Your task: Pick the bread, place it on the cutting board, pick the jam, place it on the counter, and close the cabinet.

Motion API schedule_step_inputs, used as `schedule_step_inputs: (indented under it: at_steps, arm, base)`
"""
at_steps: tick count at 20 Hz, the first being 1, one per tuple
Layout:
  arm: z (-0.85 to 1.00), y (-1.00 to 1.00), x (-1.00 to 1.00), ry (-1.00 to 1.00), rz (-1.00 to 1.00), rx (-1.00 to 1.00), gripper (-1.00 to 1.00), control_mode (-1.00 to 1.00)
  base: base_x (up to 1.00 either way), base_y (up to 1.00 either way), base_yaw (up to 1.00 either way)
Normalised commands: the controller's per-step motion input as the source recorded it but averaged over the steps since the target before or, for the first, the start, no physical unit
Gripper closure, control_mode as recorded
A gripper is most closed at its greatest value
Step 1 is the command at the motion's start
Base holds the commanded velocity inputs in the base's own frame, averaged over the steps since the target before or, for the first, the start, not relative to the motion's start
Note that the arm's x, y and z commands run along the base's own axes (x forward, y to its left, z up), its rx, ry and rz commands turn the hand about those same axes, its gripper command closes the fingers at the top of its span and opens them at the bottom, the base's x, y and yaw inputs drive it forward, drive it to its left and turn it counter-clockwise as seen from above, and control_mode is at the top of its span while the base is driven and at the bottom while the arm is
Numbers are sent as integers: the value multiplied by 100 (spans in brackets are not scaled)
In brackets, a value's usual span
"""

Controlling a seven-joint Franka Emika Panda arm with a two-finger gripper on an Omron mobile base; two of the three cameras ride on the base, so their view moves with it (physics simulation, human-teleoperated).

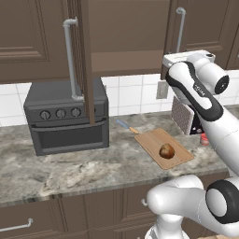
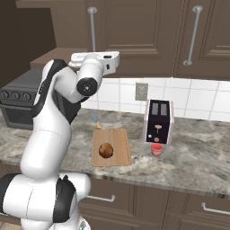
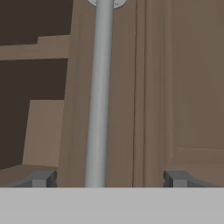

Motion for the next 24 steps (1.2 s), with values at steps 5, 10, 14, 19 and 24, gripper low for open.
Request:
schedule_step_inputs:
  at_steps: [5, 10, 14, 19, 24]
  arm:
    - [0, 3, 20, 0, -2, 0, -100, -100]
    - [0, 0, 16, 0, 0, 0, -100, -100]
    - [0, 0, 17, 0, 0, 0, -100, -100]
    - [0, 0, 21, 0, 0, 0, -100, -100]
    - [0, 0, 13, 0, 0, 0, -100, -100]
  base:
    - [0, 0, 0]
    - [0, 0, 0]
    - [0, 0, 0]
    - [0, 0, 0]
    - [0, 0, 0]
